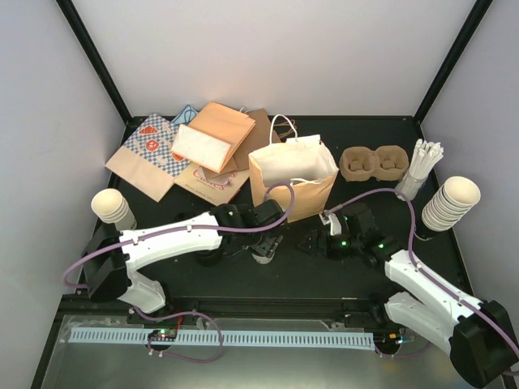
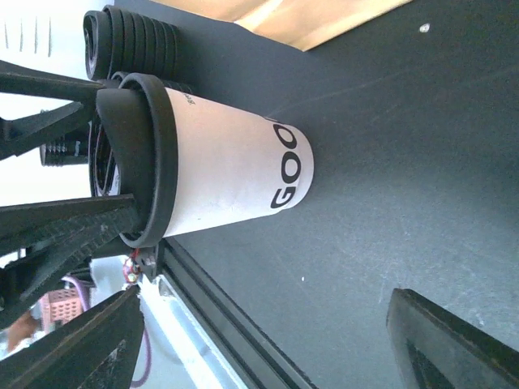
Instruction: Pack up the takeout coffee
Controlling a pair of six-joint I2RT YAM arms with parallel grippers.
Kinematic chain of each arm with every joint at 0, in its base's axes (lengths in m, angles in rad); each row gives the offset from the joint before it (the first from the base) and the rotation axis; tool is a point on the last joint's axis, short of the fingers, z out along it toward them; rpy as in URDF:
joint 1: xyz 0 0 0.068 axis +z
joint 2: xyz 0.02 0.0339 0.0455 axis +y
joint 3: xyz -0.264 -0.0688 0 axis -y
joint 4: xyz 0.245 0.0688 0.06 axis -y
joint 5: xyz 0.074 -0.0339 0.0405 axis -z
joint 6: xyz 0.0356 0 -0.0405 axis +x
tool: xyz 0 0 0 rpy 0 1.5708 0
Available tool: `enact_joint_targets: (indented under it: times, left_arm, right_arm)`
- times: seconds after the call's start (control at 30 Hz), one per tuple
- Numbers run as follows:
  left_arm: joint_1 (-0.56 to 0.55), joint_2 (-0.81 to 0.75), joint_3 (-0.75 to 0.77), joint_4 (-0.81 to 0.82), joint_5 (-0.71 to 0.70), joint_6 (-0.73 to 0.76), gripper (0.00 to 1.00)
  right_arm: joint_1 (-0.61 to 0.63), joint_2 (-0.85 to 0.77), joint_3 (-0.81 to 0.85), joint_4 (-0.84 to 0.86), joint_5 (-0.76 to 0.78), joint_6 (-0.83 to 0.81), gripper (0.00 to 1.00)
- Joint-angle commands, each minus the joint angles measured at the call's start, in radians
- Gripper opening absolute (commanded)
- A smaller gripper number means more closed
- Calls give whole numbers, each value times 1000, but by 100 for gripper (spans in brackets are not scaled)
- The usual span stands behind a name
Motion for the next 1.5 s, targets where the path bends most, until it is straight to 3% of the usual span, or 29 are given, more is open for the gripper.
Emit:
enact_joint_targets:
  times: [0.0, 0.33, 0.77, 0.9, 1.47]
  left_arm:
    - [-15, 99, -60, -21, 62, 1, 65]
    - [-26, 54, -112, 82, 216, 60, 62]
    - [-87, 79, -72, 51, 220, 130, 62]
    - [-88, 72, -75, 48, 221, 131, 62]
    - [-100, 71, -108, 74, 267, 148, 62]
  right_arm:
    - [0, 36, -31, 125, -67, 32, 83]
    - [17, 76, -13, 173, -69, 47, 76]
    - [35, 122, -10, 239, -65, 80, 58]
    - [35, 141, -12, 241, -47, 79, 47]
    - [34, 270, 22, 276, 5, 91, 36]
